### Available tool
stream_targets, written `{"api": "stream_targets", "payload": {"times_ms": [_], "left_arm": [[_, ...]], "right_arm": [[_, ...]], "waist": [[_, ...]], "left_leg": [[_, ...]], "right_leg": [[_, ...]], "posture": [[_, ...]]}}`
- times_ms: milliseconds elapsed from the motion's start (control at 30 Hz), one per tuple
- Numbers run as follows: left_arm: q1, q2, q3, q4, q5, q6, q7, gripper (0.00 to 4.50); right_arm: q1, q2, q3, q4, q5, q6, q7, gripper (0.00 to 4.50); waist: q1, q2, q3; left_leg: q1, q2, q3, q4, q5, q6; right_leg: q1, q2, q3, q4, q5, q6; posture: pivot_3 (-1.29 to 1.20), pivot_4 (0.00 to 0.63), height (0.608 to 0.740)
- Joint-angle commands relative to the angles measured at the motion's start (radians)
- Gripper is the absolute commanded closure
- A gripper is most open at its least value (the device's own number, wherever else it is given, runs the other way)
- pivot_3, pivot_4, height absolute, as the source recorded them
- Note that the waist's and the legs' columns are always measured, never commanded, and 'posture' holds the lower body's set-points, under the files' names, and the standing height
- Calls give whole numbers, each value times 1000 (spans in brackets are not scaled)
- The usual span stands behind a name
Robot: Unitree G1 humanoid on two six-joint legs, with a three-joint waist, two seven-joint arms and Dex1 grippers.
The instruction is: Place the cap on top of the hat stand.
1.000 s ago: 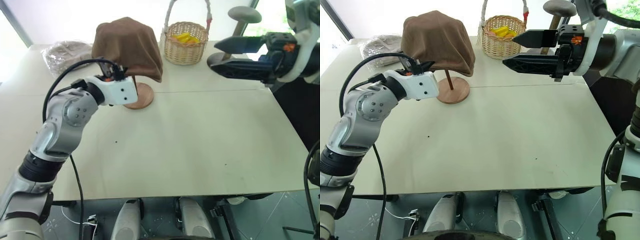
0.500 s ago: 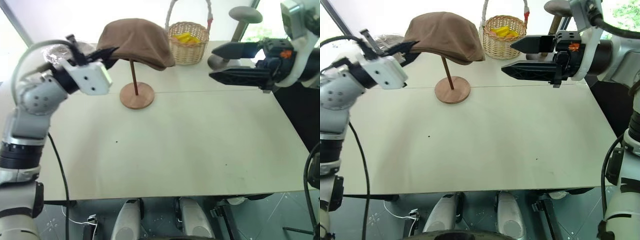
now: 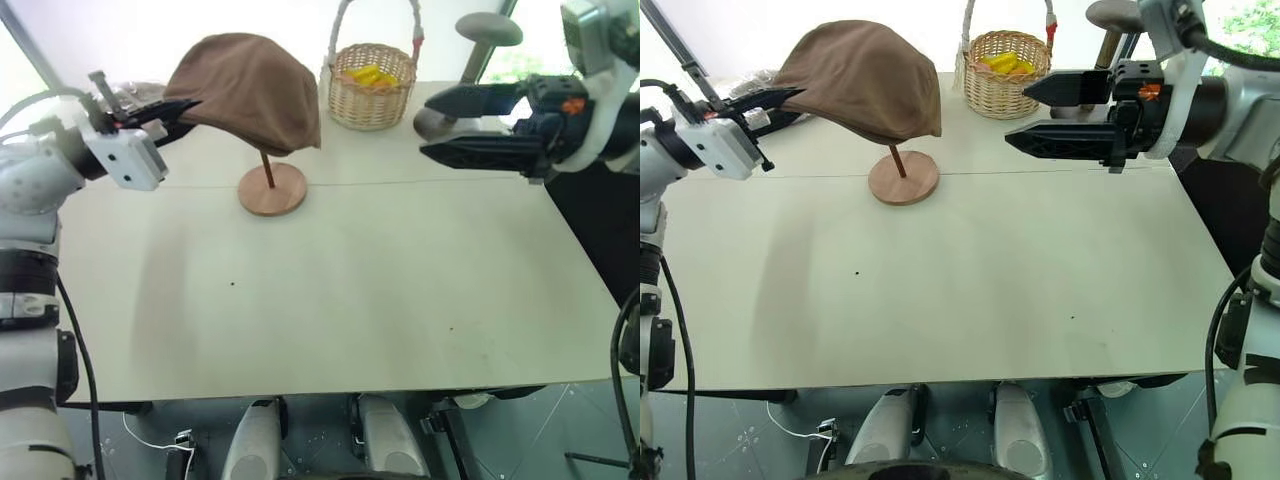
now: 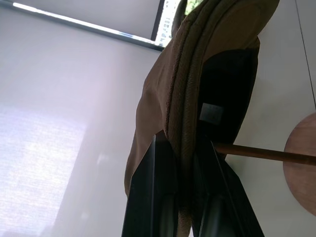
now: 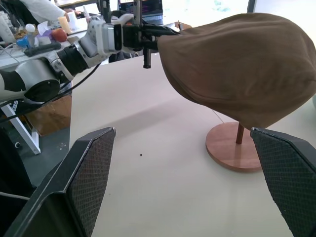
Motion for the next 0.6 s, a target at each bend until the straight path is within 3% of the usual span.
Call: {"api": "stream_targets", "payload": {"times_ms": [33,133,333,367,600], "left_arm": [[-3,-4,6,-24,-1,-13,29,4451],[12,-10,6,-48,-20,4,22,3367],[24,-12,22,-83,-21,71,45,205],[28,-8,25,-91,-24,87,45,36],[162,56,99,-286,-98,319,35,36]], "right_arm": [[-37,-13,-34,-3,11,2,-12,0],[-37,-15,-32,1,7,-3,-13,0],[-34,-7,-17,9,-5,-18,-6,0],[-38,-4,-13,12,-7,-20,-6,0],[-67,3,16,73,-44,-55,25,0]], "waist": [[0,0,0],[-2,0,0],[0,0,0],[-1,0,0],[-5,0,0]], "left_leg": [[0,0,0,0,0,0],[0,0,0,0,0,0],[0,0,0,0,0,0],[0,0,0,0,0,0],[0,0,0,0,0,0]], "right_leg": [[0,0,0,0,0,0],[0,0,0,0,0,0],[0,0,0,0,0,0],[0,0,0,0,0,0],[0,0,0,0,0,0]], "posture": [[0,150,740],[0,150,740],[0,150,740],[0,150,740],[0,150,740]]}}
